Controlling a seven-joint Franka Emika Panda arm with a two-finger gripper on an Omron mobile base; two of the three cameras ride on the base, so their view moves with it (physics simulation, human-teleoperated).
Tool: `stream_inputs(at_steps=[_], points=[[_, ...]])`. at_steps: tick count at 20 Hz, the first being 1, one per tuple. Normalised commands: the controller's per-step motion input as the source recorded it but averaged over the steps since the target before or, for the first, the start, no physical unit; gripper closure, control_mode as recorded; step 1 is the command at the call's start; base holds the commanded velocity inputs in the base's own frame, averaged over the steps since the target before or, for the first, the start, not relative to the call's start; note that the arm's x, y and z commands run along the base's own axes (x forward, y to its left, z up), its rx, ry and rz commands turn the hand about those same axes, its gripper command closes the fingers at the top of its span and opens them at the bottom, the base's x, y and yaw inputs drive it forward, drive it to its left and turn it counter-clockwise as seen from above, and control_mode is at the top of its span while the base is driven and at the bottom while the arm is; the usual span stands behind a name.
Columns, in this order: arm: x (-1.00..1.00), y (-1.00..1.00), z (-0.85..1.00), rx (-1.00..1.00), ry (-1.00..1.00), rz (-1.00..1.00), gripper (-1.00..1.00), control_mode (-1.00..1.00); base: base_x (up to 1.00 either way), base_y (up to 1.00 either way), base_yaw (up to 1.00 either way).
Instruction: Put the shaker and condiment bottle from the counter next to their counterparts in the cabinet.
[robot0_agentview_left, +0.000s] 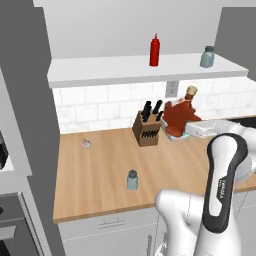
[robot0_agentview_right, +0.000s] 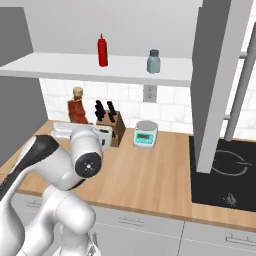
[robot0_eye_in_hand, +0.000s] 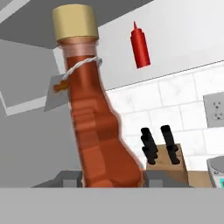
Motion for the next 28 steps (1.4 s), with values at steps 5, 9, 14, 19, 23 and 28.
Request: stream_inputs(at_steps=[5, 9, 14, 19, 23, 28], points=[[-0.25, 0.07, 1.00, -0.05, -0.09, -0.13, 1.00, -1.00, 0.00, 0.00, 0.00], [-0.09, 0.04, 1.00, -0.04, 0.00, -0.11, 1.00, -1.00, 0.00, 0.00, 0.00], [-0.12, 0.03, 0.85, -0.01, 0.09, -0.07, 1.00, -1.00, 0.00, 0.00, 0.00], [0.00, 0.19, 0.03, -0.09, 0.04, -0.14, 1.00, -1.00, 0.00, 0.00, 0.00], [-0.07, 0.00, 0.33, -0.04, -0.03, -0.30, 1.00, -1.00, 0.00, 0.00, 0.00], [0.23, 0.06, 0.12, 0.00, 0.08, -0.07, 1.00, -1.00, 0.00, 0.00, 0.00]])
